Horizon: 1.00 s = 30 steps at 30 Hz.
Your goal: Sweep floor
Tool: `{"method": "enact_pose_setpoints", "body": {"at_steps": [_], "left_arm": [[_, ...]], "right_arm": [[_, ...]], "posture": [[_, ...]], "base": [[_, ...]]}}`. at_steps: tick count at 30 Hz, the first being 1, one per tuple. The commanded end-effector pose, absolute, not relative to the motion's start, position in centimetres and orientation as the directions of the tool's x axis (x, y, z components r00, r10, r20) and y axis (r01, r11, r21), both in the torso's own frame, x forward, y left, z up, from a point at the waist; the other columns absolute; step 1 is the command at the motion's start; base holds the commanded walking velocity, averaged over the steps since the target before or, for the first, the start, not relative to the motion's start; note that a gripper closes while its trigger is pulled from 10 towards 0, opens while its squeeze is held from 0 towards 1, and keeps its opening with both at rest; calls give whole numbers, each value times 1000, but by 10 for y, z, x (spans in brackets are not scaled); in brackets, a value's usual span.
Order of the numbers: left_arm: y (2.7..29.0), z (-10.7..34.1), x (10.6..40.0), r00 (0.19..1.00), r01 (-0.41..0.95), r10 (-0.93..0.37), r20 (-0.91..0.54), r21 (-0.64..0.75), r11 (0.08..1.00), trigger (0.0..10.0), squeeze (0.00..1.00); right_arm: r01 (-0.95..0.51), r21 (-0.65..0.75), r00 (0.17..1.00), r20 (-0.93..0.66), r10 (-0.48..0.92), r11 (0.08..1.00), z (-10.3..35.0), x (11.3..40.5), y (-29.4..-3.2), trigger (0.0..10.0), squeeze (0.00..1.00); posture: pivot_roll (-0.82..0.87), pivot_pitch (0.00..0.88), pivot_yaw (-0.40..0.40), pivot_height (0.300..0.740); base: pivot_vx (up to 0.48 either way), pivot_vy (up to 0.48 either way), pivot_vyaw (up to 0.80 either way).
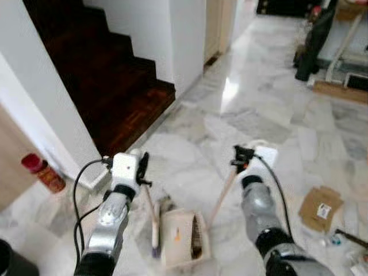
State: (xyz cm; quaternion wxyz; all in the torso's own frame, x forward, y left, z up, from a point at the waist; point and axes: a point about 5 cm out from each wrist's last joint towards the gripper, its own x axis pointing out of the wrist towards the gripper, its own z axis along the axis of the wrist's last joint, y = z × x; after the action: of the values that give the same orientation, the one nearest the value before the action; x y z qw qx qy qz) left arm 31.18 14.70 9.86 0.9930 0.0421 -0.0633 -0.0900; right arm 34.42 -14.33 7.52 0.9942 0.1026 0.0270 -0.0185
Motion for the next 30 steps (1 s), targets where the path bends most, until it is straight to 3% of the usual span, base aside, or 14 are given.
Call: {"method": "enact_pose_setpoints", "body": {"at_steps": [1,7,30], "left_arm": [[146,110,315,968,174,-190,162,109,979,10000,0],[145,110,315,968,178,-193,162,107,978,10000,0],[144,110,316,969,169,-183,165,99,981,10000,0]], "right_arm": [[43,234,999,-9,-42,971,86,349,-143,10000,0],[44,238,999,-12,-42,970,86,349,-143,10000,0],[27,231,1000,-6,-27,973,88,350,-142,10000,0]], "posture": [[-38,0,70,740],[-37,0,71,740],[-37,0,57,740]], "base": [[0,300,800],[0,301,800],[0,301,0]]}}
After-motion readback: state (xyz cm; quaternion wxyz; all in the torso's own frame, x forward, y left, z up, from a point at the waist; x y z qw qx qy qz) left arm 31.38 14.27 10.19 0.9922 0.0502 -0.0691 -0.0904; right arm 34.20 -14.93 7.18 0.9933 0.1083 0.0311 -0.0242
